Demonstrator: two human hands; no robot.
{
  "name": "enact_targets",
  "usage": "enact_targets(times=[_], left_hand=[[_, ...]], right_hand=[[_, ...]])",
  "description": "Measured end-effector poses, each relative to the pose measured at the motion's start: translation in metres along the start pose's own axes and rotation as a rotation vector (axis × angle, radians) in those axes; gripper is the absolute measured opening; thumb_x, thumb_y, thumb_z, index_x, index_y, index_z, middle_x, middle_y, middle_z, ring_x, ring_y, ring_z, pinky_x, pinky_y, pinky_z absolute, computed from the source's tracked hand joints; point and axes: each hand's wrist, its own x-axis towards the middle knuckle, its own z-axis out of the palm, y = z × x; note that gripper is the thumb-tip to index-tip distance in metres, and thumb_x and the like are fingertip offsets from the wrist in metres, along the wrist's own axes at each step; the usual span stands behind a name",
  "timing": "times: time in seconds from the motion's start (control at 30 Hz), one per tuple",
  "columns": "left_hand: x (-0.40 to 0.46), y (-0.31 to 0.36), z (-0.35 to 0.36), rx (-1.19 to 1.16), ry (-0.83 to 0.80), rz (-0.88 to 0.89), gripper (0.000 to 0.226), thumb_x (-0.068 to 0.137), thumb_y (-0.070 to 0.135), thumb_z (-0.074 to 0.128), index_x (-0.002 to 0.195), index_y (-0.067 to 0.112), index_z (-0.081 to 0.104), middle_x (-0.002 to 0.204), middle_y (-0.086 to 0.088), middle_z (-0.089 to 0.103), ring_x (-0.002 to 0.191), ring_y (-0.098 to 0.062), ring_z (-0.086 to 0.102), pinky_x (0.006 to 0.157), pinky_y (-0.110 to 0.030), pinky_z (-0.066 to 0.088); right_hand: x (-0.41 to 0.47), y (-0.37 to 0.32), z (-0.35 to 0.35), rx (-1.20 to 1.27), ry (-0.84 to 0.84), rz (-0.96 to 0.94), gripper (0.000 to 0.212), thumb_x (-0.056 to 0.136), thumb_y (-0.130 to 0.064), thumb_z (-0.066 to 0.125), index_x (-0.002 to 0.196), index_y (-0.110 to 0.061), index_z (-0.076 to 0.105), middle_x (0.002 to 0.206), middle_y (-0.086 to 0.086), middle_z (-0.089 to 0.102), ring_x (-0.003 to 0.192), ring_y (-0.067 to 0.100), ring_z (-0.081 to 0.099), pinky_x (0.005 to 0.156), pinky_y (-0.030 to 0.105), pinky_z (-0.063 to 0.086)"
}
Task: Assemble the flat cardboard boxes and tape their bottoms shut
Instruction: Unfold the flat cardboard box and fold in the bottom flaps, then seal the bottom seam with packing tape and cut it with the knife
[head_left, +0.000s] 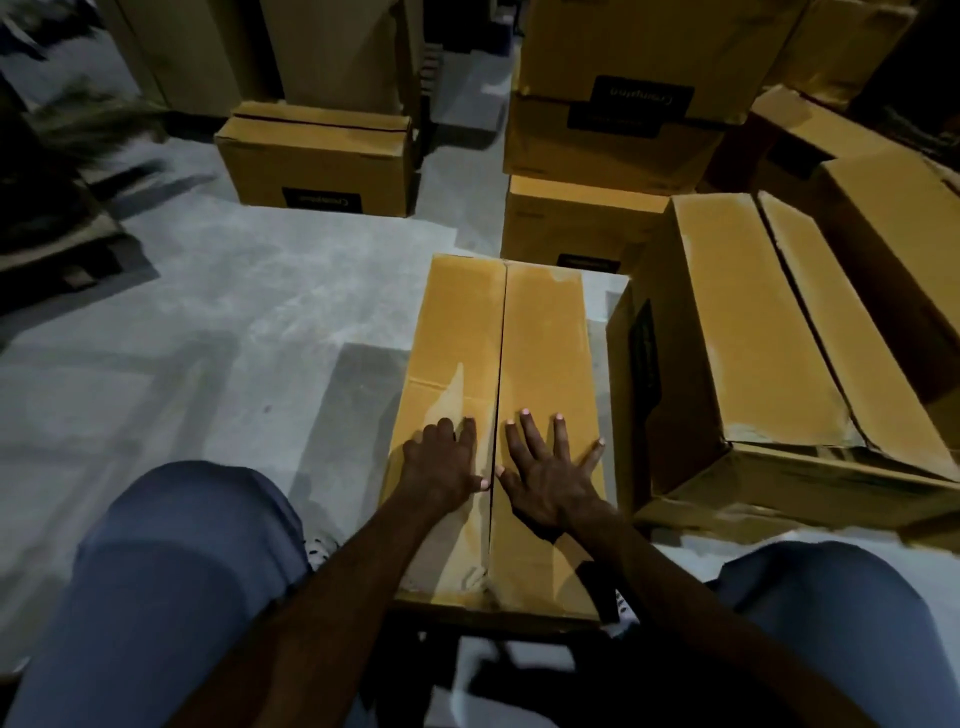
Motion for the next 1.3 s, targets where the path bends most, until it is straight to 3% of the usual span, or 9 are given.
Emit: enact_targets(times=[0.13, 0.3, 0.5, 0.63, 0.83, 0.93, 1.13, 1.2, 1.3], left_hand=[[-0.009, -0.01, -0.026, -0.185, -0.052, 0.006, 0.084, 0.09, 0.06, 0.052, 0.153, 0.018, 0.016, 0.145, -0.019, 0.036, 0.129, -0.036, 0.042, 0.098, -0.043, 0.042], [-0.046, -0.042, -0.082, -0.404, 0.074, 0.026, 0.061, 0.093, 0.042, 0.055, 0.147, 0.018, 0.037, 0.138, -0.015, 0.046, 0.123, -0.033, 0.051, 0.097, -0.04, 0.046], [-0.14, -0.145, -0.154, -0.645, 0.316, -0.021, 0.043, 0.084, -0.004, 0.047, 0.12, 0.008, 0.066, 0.111, -0.013, 0.071, 0.104, -0.027, 0.067, 0.092, -0.035, 0.052], [-0.221, -0.218, -0.174, -0.666, 0.38, -0.13, 0.057, 0.079, -0.013, 0.042, 0.128, 0.008, 0.062, 0.126, -0.009, 0.065, 0.118, -0.02, 0.06, 0.098, -0.027, 0.047], [-0.333, -0.301, -0.127, -0.688, 0.532, -0.354, 0.038, 0.082, -0.007, 0.052, 0.114, 0.005, 0.069, 0.112, -0.012, 0.071, 0.102, -0.025, 0.066, 0.084, -0.029, 0.051], [-0.376, -0.332, -0.087, -0.821, 0.575, -0.457, 0.011, 0.089, 0.004, 0.061, 0.09, 0.004, 0.072, 0.086, -0.015, 0.074, 0.076, -0.025, 0.071, 0.061, -0.03, 0.052], [-0.443, -0.376, -0.013, -0.626, 0.682, -0.729, 0.046, 0.087, 0.053, 0.058, 0.051, 0.024, 0.056, 0.053, 0.003, 0.059, 0.052, -0.012, 0.057, 0.051, -0.03, 0.038], [-0.454, -0.382, 0.005, -0.618, 0.745, -0.731, 0.035, 0.087, 0.049, 0.052, 0.058, 0.03, 0.058, 0.061, 0.006, 0.063, 0.06, -0.013, 0.063, 0.057, -0.025, 0.039], [-0.462, -0.385, 0.017, -0.648, 0.78, -0.691, 0.026, 0.082, 0.025, 0.06, 0.101, 0.015, 0.074, 0.099, -0.005, 0.075, 0.088, -0.018, 0.07, 0.075, -0.027, 0.053]], right_hand=[[-0.004, -0.001, -0.037, 0.118, -0.053, -0.077, 0.073, 0.1, -0.055, 0.034, 0.158, -0.025, 0.002, 0.165, -0.003, -0.012, 0.151, 0.035, -0.004, 0.111, 0.069, 0.016], [-0.032, -0.042, -0.094, 0.324, 0.181, -0.196, 0.069, 0.101, -0.046, 0.043, 0.157, -0.014, 0.017, 0.164, 0.008, 0.014, 0.148, 0.025, 0.024, 0.113, 0.036, 0.031], [-0.074, -0.151, -0.165, 0.41, 0.373, -0.391, 0.075, 0.097, -0.054, 0.048, 0.156, -0.018, 0.021, 0.156, 0.009, 0.035, 0.132, 0.03, 0.048, 0.101, 0.044, 0.045], [-0.102, -0.252, -0.19, 0.445, 0.403, -0.547, 0.068, 0.095, -0.051, 0.053, 0.153, -0.024, 0.03, 0.145, 0.0, 0.049, 0.11, 0.022, 0.064, 0.096, 0.044, 0.049], [-0.137, -0.401, -0.15, 0.434, 0.245, -0.767, 0.056, 0.092, -0.043, 0.06, 0.143, -0.023, 0.049, 0.133, 0.0, 0.061, 0.102, 0.02, 0.067, 0.092, 0.038, 0.05], [-0.154, -0.451, -0.107, 0.408, 0.183, -0.882, 0.044, 0.091, -0.041, 0.062, 0.132, -0.025, 0.058, 0.125, 0.001, 0.066, 0.1, 0.021, 0.067, 0.084, 0.033, 0.051], [-0.178, -0.483, -0.019, 0.377, 0.084, -0.863, 0.041, 0.09, -0.049, 0.055, 0.122, -0.026, 0.063, 0.118, 0.002, 0.068, 0.106, 0.026, 0.064, 0.085, 0.037, 0.053], [-0.179, -0.481, -0.002, 0.232, 0.077, -0.863, 0.042, 0.09, -0.052, 0.054, 0.119, -0.022, 0.061, 0.12, 0.003, 0.062, 0.112, 0.027, 0.058, 0.085, 0.037, 0.049], [-0.179, -0.487, 0.003, 0.088, 0.106, -0.88, 0.05, 0.091, -0.054, 0.053, 0.129, -0.02, 0.053, 0.129, 0.006, 0.053, 0.119, 0.028, 0.05, 0.089, 0.038, 0.045]])
